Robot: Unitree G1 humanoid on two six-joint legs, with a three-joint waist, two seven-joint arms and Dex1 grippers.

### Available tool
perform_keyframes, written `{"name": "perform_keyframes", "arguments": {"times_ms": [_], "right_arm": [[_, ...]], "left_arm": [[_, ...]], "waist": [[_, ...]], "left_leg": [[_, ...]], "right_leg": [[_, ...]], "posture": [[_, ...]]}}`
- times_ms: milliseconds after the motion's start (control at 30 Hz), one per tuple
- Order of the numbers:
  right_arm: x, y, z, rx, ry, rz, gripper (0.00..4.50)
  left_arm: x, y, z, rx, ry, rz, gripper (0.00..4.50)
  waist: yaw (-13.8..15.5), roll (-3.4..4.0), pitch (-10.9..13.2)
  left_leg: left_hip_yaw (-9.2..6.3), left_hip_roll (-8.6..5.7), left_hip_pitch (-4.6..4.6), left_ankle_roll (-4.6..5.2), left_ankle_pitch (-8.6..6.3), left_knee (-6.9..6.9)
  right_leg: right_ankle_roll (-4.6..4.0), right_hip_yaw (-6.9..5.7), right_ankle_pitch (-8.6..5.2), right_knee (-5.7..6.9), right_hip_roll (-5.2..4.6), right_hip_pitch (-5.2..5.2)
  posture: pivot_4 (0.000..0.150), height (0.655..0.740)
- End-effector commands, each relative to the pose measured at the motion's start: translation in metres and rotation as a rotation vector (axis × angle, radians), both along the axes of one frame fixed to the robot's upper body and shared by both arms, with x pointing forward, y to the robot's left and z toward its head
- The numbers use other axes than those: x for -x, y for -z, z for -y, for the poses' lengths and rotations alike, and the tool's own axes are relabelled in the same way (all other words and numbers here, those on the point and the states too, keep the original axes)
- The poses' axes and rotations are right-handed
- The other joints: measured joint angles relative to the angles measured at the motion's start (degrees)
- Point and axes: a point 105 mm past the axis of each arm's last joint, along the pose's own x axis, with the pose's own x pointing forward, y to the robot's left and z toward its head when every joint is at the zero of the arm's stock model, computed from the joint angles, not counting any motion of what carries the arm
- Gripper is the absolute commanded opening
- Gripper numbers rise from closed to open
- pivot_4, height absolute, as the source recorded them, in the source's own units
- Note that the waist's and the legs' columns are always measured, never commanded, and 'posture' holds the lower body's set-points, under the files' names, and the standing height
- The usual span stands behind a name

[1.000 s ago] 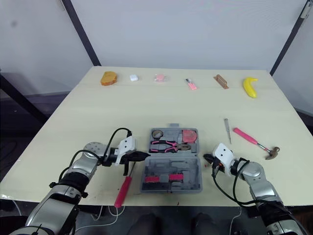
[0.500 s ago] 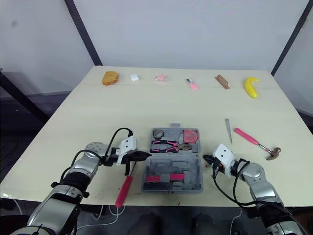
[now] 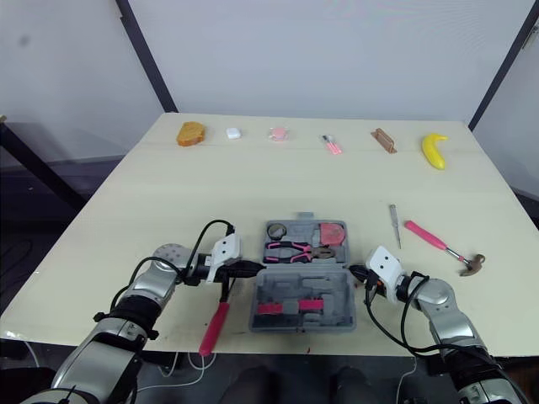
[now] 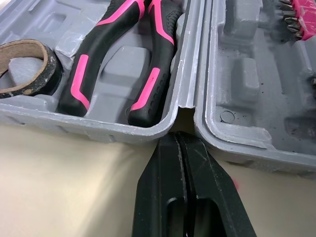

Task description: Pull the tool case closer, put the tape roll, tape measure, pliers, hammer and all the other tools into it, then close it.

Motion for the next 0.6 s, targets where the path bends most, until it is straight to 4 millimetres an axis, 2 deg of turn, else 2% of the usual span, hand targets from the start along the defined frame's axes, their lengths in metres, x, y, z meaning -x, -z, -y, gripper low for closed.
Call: {"name": "perform_keyframes", "arguments": {"times_ms": [33, 600], "right_arm": [[-0.004, -0.013, -0.003, -0.013, -0.011, 0.049, 0.03], [-0.002, -0.01, 0.0, -0.011, -0.008, 0.043, 0.03]], "left_arm": [[0.002, -0.001, 0.009, -0.003, 0.042, 0.008, 0.0], [0.004, -0.004, -0.011, -0.022, 0.004, 0.011, 0.0]], "waist": [[0.0, 0.0, 0.0], [-0.7, 0.0, 0.0]], "left_leg": [[0.0, 0.0, 0.0, 0.0, 0.0, 0.0], [-0.02, 0.02, 0.0, 0.0, 0.0, 0.0]], "right_leg": [[0.0, 0.0, 0.0, 0.0, 0.0, 0.0], [0.0, -0.01, 0.0, 0.01, 0.02, -0.01]], "posture": [[0.15, 0.74], [0.15, 0.74]]}}
